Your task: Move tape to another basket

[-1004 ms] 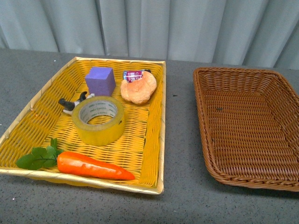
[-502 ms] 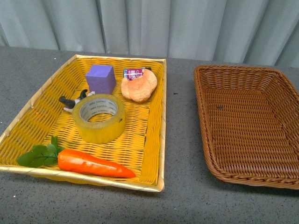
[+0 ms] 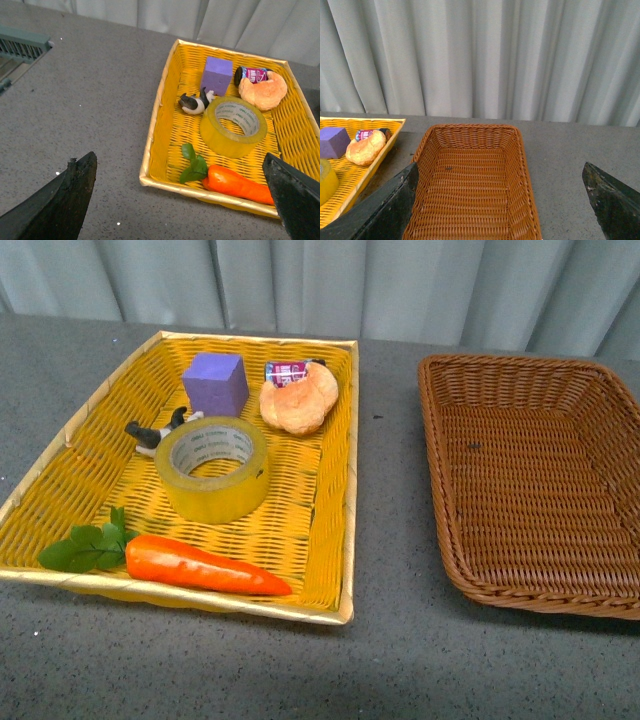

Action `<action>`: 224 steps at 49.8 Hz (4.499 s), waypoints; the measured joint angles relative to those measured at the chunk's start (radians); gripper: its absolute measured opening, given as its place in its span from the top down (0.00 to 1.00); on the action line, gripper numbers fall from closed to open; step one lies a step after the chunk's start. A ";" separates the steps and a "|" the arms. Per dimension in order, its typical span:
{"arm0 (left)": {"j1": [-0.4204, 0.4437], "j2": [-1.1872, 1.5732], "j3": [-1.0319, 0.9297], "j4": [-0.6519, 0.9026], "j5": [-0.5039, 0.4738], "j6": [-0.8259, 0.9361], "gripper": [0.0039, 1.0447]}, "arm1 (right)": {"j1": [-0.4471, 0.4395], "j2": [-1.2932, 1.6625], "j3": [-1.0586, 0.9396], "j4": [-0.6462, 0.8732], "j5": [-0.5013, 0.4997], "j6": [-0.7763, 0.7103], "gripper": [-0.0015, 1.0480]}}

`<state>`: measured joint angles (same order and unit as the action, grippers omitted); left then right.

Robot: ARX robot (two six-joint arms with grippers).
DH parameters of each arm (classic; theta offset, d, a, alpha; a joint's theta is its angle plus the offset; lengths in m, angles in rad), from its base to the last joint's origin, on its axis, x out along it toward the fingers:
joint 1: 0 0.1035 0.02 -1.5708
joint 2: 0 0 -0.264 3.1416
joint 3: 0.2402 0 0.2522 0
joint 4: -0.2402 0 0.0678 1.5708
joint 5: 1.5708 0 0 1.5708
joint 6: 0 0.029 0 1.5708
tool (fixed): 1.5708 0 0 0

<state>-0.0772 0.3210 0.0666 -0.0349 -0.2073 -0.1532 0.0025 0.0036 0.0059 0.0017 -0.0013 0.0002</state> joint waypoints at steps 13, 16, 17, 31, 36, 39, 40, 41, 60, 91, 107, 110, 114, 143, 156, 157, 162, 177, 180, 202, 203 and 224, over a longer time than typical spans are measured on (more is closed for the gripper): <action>-0.006 0.554 0.125 0.313 0.077 -0.055 0.06 | 0.000 0.000 0.000 0.000 0.000 0.000 0.09; -0.008 0.715 0.186 0.365 0.098 -0.068 0.06 | 0.000 0.000 0.000 0.000 0.000 0.000 0.09; -0.008 0.765 0.208 0.375 0.104 -0.072 0.06 | 0.000 0.000 0.000 0.000 0.000 0.000 0.09; -0.013 1.231 0.481 0.381 0.118 -0.093 0.06 | 0.000 0.000 0.000 0.000 0.000 0.000 0.09; -0.021 1.336 0.566 0.346 0.124 -0.095 0.06 | 0.000 0.000 0.000 0.000 0.000 0.000 0.09; -0.024 1.394 0.614 0.331 0.132 -0.101 0.06 | 0.000 0.000 0.000 0.000 0.000 0.000 0.09; -0.027 1.415 0.632 0.324 0.132 -0.103 0.06 | 0.000 0.000 0.000 0.000 0.000 0.000 0.09; -0.028 1.427 0.643 0.322 0.132 -0.103 0.06 | 0.000 0.000 0.000 0.000 0.000 0.000 0.09; -0.062 1.591 0.787 0.287 0.159 -0.060 0.06 | 0.000 0.000 0.000 0.000 0.000 0.000 0.09; -0.035 1.714 0.846 0.288 0.153 -0.081 0.06 | 0.000 0.000 0.000 0.000 0.000 0.000 0.09; -0.041 1.724 0.864 0.272 0.135 -0.091 0.49 | 0.000 0.000 0.000 0.000 0.000 0.000 0.09; -0.047 1.724 0.866 0.274 0.131 -0.091 0.59 | 0.000 0.000 0.000 0.000 0.000 0.000 0.09; -0.055 1.724 0.867 0.276 0.121 -0.089 0.71 | 0.000 0.000 0.000 0.000 0.000 0.000 0.09; -0.128 1.574 0.858 0.333 0.288 0.061 0.87 | 0.000 0.000 0.000 0.000 0.000 0.000 0.09; -0.223 1.530 0.986 0.293 0.446 0.290 0.87 | 0.000 0.000 0.000 0.000 0.000 0.000 0.09; -0.232 1.534 0.998 0.287 0.449 0.309 0.87 | 0.000 0.000 0.000 0.000 0.000 0.000 0.09; -0.274 1.562 1.072 0.248 0.455 0.369 0.87 | 0.000 0.000 0.000 0.000 0.000 0.000 0.09; -0.344 1.649 1.215 0.160 0.516 0.432 0.87 | 0.000 0.000 0.000 0.000 0.000 0.000 0.09; -0.347 1.650 1.215 0.158 0.522 0.436 0.87 | 0.000 0.000 0.000 0.000 0.000 0.000 0.09; -0.348 1.650 1.216 0.157 0.521 0.441 0.87 | 0.001 0.476 0.182 0.003 -0.167 -0.309 0.09; -0.348 1.650 1.217 0.157 0.521 0.441 0.87 | 0.001 0.515 0.197 0.022 -0.171 -0.307 0.09; -0.348 1.650 1.217 0.157 0.521 0.441 0.87 | -0.004 1.210 0.598 0.121 -0.238 -0.158 0.09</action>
<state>-0.4255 1.9713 1.2831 0.1223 0.3138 0.2878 -0.0013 1.2133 0.6037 0.1223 -0.2390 -0.1574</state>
